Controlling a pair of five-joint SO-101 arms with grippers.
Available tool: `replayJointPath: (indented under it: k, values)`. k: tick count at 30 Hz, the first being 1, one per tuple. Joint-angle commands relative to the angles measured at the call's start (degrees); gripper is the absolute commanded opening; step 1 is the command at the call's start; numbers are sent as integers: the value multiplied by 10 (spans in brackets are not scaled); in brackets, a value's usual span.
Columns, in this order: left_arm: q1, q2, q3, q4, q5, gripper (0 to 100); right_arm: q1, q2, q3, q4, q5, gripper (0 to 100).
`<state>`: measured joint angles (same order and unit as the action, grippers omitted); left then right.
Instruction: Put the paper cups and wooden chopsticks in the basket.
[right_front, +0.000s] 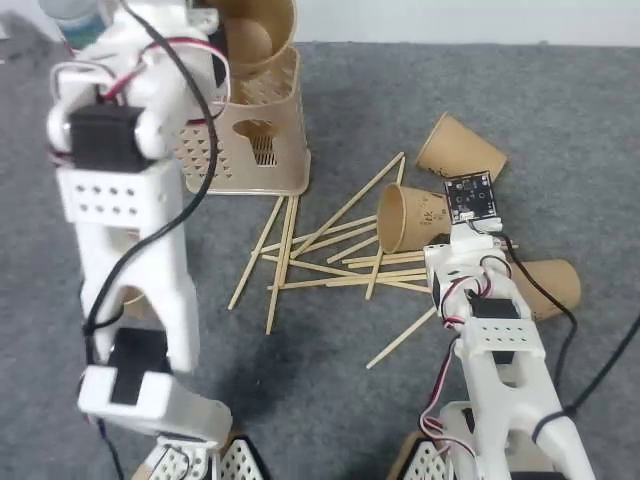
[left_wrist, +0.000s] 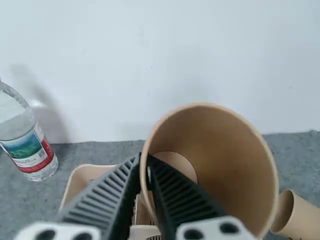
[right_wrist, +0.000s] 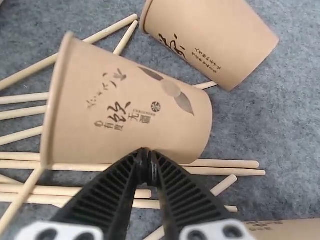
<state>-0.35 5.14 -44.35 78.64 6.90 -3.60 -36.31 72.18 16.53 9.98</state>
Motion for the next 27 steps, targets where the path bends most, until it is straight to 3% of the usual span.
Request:
replayJointPath:
  k: [1, 7, 19, 27]
  values:
    - [0, 19, -13, -15, 11, 11, 6, -12, -3, -10, 4, 9]
    - [-18, 82, -29, -26, 78, 11, 6, -12, -3, -10, 4, 9]
    - [-18, 206, -145, 2, 113, 11, 6, -12, -3, -10, 4, 9]
    - [-16, 255, -157, 28, 111, 12, 6, -12, -3, -10, 4, 9]
